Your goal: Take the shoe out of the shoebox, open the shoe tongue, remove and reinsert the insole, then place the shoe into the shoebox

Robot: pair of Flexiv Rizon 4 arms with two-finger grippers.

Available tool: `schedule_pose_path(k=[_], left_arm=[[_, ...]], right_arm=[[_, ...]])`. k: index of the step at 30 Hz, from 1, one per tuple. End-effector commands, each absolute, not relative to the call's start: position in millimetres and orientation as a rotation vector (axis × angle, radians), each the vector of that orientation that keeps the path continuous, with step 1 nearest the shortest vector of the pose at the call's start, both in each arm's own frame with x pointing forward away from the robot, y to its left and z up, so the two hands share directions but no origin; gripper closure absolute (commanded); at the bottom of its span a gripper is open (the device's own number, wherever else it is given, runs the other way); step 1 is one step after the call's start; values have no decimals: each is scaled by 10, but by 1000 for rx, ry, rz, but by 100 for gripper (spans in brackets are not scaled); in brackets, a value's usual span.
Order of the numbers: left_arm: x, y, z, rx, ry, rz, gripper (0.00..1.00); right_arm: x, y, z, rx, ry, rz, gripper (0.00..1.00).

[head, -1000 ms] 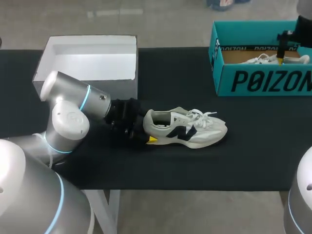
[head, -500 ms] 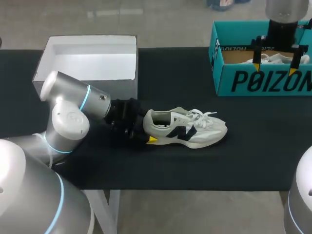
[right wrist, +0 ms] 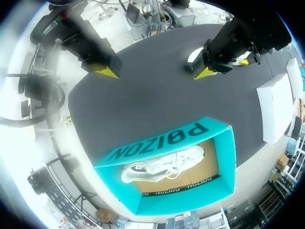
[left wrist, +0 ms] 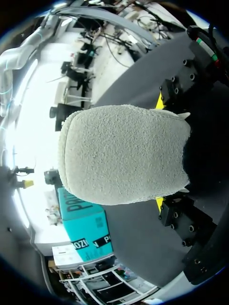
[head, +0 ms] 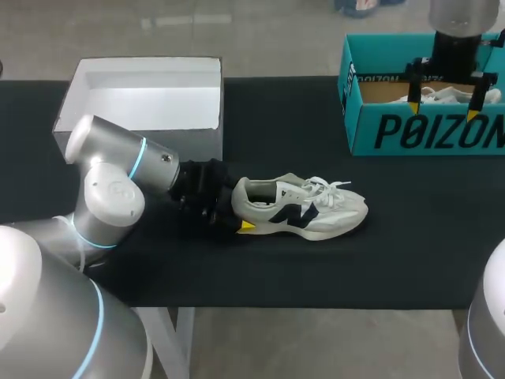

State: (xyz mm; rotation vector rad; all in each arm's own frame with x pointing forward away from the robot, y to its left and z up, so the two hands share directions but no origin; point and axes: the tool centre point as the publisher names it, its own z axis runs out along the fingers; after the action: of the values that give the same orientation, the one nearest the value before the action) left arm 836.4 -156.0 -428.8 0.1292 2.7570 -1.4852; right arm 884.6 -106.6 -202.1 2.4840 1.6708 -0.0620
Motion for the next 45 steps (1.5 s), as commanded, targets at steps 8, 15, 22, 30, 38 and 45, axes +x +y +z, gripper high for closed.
schedule_pose_path(k=[8,15,22,30,38,45], left_arm=[[8358,-1561,-4296,130,2752,-1489,100],[8358,-1561,-4296,130,2752,-1489,100],[8358,-1561,-4296,130,2752,-1489,100],[8358,-1561,-4296,130,2752,-1489,100],[8358,-1561,-4296,130,2752,-1489,100],[8358,-1561,-4296,130,2752,-1489,100]], right_arm=[[8631,-200,-2214,2446,1658,37,0],[8384,478,-2341,2467,1705,117,0],[8103,1107,-2482,2355,1871,142,0],[7915,1513,-2750,2275,1914,69,0],[7933,1672,-3063,2247,1835,12,0],[8035,1697,-3226,2244,1826,-28,0]])
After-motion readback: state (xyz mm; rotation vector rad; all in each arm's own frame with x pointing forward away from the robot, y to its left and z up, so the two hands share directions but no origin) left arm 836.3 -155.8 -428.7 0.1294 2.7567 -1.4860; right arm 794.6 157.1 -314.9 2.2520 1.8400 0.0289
